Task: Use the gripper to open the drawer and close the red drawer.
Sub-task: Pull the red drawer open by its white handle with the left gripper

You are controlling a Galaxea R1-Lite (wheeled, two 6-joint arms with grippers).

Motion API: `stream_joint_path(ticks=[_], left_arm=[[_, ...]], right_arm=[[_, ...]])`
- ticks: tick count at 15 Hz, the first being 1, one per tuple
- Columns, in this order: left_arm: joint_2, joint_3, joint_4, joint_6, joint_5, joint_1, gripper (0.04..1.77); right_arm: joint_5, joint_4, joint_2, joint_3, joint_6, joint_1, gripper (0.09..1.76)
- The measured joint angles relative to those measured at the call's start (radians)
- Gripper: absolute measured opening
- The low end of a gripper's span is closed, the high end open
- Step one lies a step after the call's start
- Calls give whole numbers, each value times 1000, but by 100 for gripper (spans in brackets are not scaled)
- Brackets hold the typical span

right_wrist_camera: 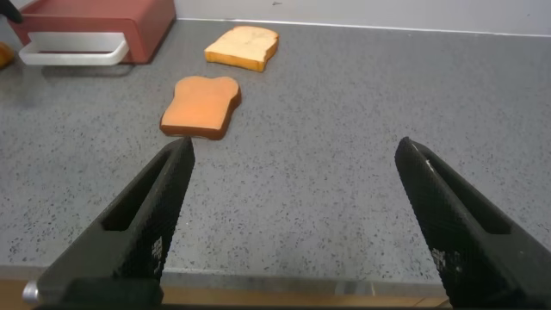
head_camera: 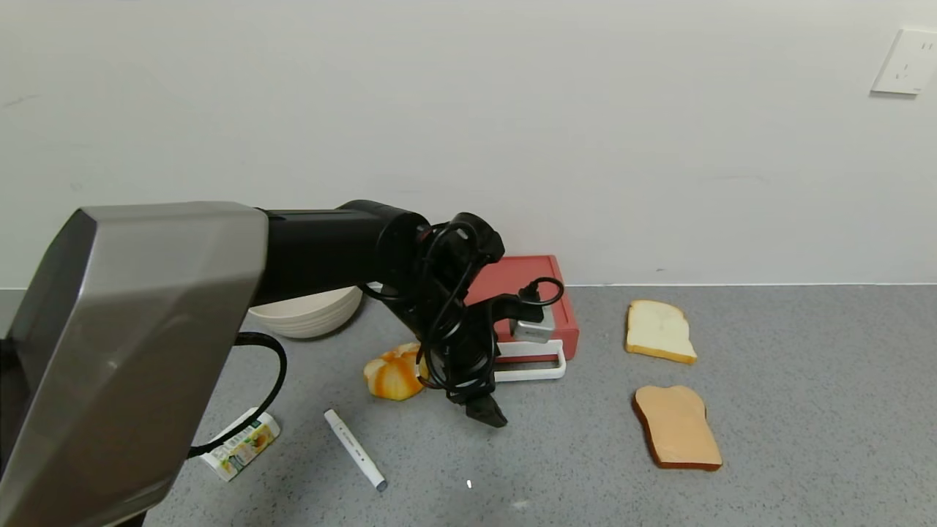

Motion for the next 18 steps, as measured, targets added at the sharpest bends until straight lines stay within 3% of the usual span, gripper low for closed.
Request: stream_joint_path(ticks=[5,18], left_arm=[[45,-1,-70,0,3,0,173],[105,-3,-73,-14,-4,19,173]], right_arm=[[0,0,0,0,0,0,171],[0,0,0,0,0,0,171]])
